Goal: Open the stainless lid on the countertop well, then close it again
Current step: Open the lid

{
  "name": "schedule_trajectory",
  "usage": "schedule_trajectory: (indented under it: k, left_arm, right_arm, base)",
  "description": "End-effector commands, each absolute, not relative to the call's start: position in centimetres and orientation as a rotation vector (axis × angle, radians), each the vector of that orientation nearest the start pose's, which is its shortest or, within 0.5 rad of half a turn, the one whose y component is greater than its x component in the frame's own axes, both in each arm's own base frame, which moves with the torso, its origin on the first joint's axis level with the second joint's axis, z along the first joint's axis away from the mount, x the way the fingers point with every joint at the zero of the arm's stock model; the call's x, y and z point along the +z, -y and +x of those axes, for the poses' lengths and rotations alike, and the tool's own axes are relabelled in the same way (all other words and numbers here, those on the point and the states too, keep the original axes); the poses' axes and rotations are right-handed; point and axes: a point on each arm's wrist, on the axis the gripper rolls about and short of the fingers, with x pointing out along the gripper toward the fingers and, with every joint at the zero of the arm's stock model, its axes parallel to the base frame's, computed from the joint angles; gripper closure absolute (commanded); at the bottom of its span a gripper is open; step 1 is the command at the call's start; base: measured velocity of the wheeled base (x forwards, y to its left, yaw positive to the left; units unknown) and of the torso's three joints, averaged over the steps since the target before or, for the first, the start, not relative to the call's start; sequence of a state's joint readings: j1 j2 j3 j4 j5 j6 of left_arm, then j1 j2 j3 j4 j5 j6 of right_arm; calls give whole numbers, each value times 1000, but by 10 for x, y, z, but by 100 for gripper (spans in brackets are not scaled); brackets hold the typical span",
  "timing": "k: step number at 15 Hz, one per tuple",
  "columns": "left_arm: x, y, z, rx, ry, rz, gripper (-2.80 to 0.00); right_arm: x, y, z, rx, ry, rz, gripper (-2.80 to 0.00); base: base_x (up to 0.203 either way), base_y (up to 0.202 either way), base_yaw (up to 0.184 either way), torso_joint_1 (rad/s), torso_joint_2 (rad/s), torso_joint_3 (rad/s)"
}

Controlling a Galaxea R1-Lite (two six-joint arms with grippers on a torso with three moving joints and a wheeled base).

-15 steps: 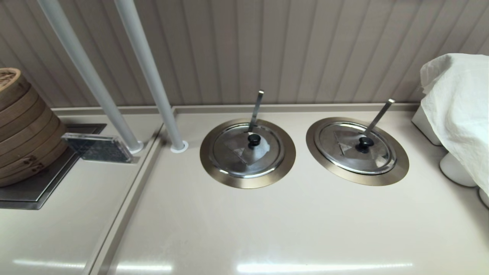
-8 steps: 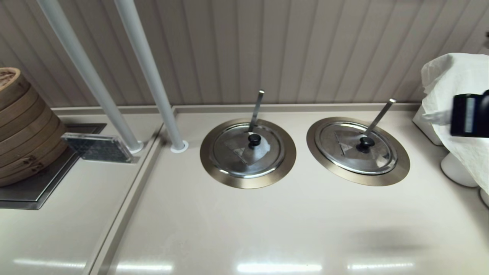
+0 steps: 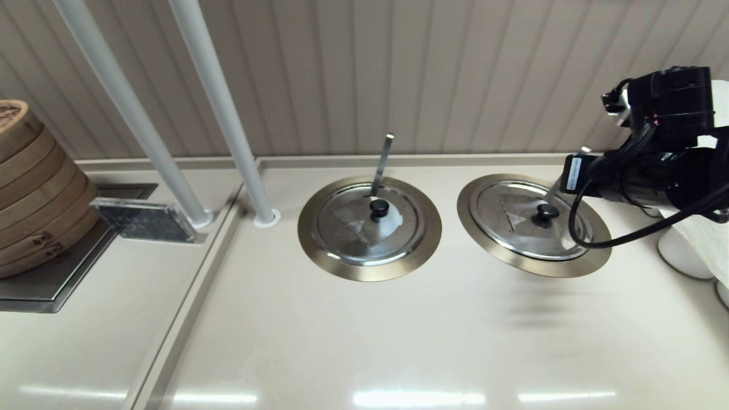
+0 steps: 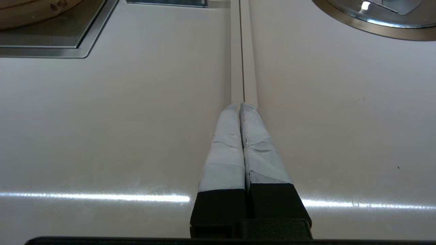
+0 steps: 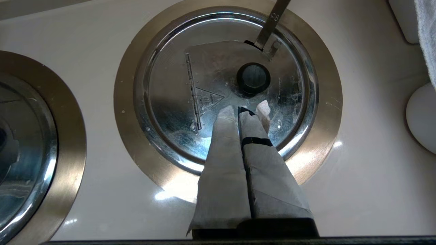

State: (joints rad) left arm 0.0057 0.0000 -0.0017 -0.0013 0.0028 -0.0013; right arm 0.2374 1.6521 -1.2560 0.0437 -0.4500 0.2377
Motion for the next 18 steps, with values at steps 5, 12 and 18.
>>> schedule_trajectory:
  k: [5, 12, 18]
  left_arm:
    - [76, 0, -23, 9, 2, -2, 0]
    - [76, 0, -23, 9, 2, -2, 0]
    - [76, 0, -23, 9, 2, -2, 0]
  right_arm:
    - [216, -48, 353, -416, -397, 81, 0]
    - [220, -15, 362, -505, -354, 106, -280]
    - [207, -20, 369, -457, -302, 138, -280]
  base:
    - [0, 0, 0, 0, 0, 0]
    - [0, 0, 0, 0, 0, 0]
    - [0, 0, 0, 0, 0, 0]
